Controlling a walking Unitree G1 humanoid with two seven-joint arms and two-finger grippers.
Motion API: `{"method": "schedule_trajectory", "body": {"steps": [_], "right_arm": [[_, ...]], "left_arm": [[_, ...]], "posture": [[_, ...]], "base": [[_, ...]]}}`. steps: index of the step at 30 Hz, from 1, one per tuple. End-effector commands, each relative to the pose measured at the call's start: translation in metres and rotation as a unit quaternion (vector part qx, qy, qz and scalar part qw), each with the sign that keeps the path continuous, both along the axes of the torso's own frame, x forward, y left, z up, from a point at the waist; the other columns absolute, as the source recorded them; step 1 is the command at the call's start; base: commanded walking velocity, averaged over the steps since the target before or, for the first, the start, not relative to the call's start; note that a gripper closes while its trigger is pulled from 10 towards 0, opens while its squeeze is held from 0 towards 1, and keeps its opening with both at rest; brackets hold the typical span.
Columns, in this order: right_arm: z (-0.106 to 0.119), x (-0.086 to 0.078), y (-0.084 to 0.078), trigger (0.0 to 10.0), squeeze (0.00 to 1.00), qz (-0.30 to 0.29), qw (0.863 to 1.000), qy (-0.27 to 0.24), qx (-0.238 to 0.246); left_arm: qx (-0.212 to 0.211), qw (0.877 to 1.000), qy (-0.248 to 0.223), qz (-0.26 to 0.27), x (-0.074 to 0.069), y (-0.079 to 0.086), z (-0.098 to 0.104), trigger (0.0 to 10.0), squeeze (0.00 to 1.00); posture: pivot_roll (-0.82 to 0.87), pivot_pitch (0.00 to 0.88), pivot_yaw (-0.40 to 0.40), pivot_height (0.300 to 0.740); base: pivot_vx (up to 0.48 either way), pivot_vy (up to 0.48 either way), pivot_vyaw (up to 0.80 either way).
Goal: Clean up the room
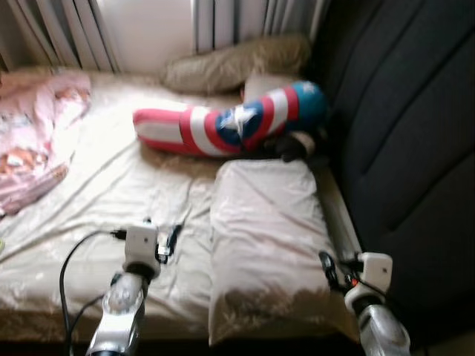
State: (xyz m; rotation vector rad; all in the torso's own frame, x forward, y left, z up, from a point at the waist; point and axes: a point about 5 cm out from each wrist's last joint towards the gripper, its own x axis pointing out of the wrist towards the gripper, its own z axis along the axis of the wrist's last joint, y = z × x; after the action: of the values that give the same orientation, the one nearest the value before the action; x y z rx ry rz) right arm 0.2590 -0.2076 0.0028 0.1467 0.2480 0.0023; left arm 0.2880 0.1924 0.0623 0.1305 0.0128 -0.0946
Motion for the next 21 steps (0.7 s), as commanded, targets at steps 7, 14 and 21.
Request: {"method": "schedule_trajectory", "body": {"steps": [7, 14, 21], "right_arm": [[-0.0017, -0.0027, -0.0092, 10.0, 0.00, -0.016, 1.000, 0.007, -0.002], [-0.0017, -0.0026, -0.0090, 10.0, 0.00, -0.012, 1.000, 0.007, -0.001], [-0.0011, -0.0018, -0.0087, 10.0, 0.00, -0.004, 1.000, 0.007, -0.009]], "left_arm": [[-0.003, 1.000, 0.007, -0.014, 0.0011, -0.0083, -0.0014, 10.0, 0.00], [-0.009, 1.000, 0.007, -0.011, 0.0003, -0.0080, -0.0016, 10.0, 0.00], [-0.010, 1.000, 0.006, -0.008, 0.0007, -0.0070, -0.0013, 10.0, 0.00]], "posture": [[0.03, 0.026, -0.065, 0.740], [0.03, 0.025, -0.063, 0.740], [0.03, 0.015, -0.063, 0.740]], "base": [[0.000, 0.000, 0.00], [0.000, 0.000, 0.00], [0.000, 0.000, 0.00]]}}
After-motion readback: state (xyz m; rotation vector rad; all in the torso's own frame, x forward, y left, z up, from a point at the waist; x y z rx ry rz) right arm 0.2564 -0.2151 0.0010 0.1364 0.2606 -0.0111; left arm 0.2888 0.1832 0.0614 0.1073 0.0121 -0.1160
